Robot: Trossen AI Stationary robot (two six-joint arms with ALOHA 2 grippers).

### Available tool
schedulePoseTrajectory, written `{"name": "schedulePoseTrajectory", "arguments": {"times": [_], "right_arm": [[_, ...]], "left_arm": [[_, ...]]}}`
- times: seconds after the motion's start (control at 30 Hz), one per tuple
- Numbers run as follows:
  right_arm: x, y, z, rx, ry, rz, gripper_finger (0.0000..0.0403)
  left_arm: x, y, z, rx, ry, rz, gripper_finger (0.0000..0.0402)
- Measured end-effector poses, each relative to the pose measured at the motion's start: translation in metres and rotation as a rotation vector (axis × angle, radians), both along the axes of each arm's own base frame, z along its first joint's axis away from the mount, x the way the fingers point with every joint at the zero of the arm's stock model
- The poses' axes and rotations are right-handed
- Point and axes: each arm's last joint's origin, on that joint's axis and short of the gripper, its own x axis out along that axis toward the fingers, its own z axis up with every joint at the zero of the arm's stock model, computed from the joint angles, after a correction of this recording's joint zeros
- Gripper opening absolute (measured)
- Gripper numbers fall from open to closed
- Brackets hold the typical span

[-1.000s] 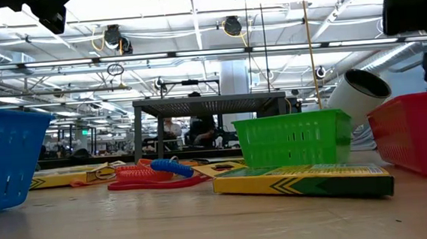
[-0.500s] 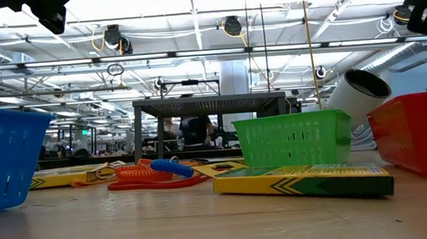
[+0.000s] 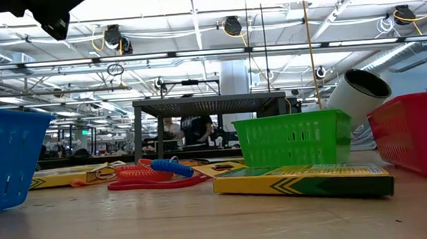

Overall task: Pick & Place Office Desk Supplies
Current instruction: Put the crayon box into the green bin

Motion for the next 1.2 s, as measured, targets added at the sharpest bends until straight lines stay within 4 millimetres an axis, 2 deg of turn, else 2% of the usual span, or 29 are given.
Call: {"name": "schedulePoseTrajectory", "arguments": {"times": [0.13, 0.4, 0.5, 0.63, 0.73, 0.83, 1.07, 1.2], "right_arm": [[0.000, -0.002, 0.007, -0.134, -0.087, -0.045, 0.0160], [0.000, -0.004, 0.012, -0.315, -0.170, -0.098, 0.0160], [0.000, -0.003, 0.009, -0.360, -0.150, -0.113, 0.0160], [-0.002, -0.008, -0.004, -0.445, -0.015, -0.130, 0.0158], [-0.012, -0.018, -0.007, -0.373, 0.056, -0.073, 0.0151], [-0.021, -0.028, -0.013, -0.323, 0.041, -0.036, 0.0144], [-0.042, -0.060, -0.052, -0.232, 0.002, -0.060, 0.0130], [-0.050, -0.074, -0.064, -0.194, -0.046, -0.049, 0.0122]], "left_arm": [[0.006, -0.003, -0.003, -0.025, 0.062, -0.016, 0.0225], [0.032, -0.011, 0.018, -0.076, 0.252, 0.027, 0.0225], [0.047, -0.016, 0.027, -0.092, 0.333, 0.043, 0.0225], [0.065, -0.023, 0.035, -0.084, 0.360, 0.045, 0.0225], [0.076, -0.028, 0.036, -0.079, 0.326, 0.044, 0.0225], [0.087, -0.032, 0.035, -0.093, 0.283, 0.050, 0.0225], [0.111, -0.040, 0.026, -0.130, 0.229, 0.064, 0.0225], [0.122, -0.044, 0.018, -0.167, 0.227, 0.075, 0.0225]]}}
